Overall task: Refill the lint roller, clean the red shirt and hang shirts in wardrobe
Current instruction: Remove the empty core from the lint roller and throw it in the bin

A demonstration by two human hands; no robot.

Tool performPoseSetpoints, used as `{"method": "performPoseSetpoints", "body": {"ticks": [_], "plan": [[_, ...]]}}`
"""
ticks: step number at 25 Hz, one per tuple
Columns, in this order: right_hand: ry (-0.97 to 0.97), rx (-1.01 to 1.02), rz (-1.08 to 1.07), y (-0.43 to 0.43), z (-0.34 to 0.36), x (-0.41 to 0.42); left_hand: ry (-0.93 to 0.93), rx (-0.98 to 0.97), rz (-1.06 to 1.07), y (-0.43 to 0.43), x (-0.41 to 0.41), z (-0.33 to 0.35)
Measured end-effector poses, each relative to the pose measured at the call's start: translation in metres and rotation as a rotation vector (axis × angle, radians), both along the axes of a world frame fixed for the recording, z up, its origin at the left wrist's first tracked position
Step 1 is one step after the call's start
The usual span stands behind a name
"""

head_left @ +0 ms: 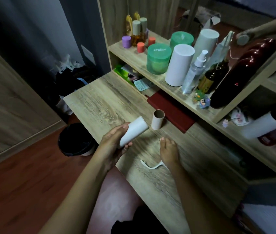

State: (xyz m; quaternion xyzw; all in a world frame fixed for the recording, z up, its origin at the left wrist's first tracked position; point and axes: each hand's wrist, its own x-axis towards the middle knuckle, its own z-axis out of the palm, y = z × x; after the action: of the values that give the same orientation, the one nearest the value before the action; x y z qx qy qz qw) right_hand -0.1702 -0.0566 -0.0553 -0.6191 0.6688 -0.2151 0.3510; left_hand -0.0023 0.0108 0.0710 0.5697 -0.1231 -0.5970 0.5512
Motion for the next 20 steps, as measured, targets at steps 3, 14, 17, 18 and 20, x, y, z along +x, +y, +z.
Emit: {"method": "performPoseSetpoints", "body": {"ticks": [3, 14, 17, 18, 20], "plan": [[0.192, -0.002, 0.016, 0.000, -0.007, -0.001, 0.004, 0.019, 0.000, -0.003, -0.001, -0.007], [0.290, 0.090, -0.102, 0.004, -0.011, -0.008, 0.033, 0.005, -0.003, 0.001, -0.003, -0.012], [0.119, -0.053, -0.162, 0.004, 0.025, -0.005, 0.036, -0.005, -0.006, 0.005, -0.002, -0.011], [-0.078, -0.081, -0.151, 0.004, 0.043, -0.002, 0.036, -0.007, -0.010, 0.007, -0.002, -0.010], [-0.509, 0.038, -0.020, 0.006, 0.085, 0.006, 0.026, -0.001, -0.018, 0.010, -0.001, -0.010]]}}
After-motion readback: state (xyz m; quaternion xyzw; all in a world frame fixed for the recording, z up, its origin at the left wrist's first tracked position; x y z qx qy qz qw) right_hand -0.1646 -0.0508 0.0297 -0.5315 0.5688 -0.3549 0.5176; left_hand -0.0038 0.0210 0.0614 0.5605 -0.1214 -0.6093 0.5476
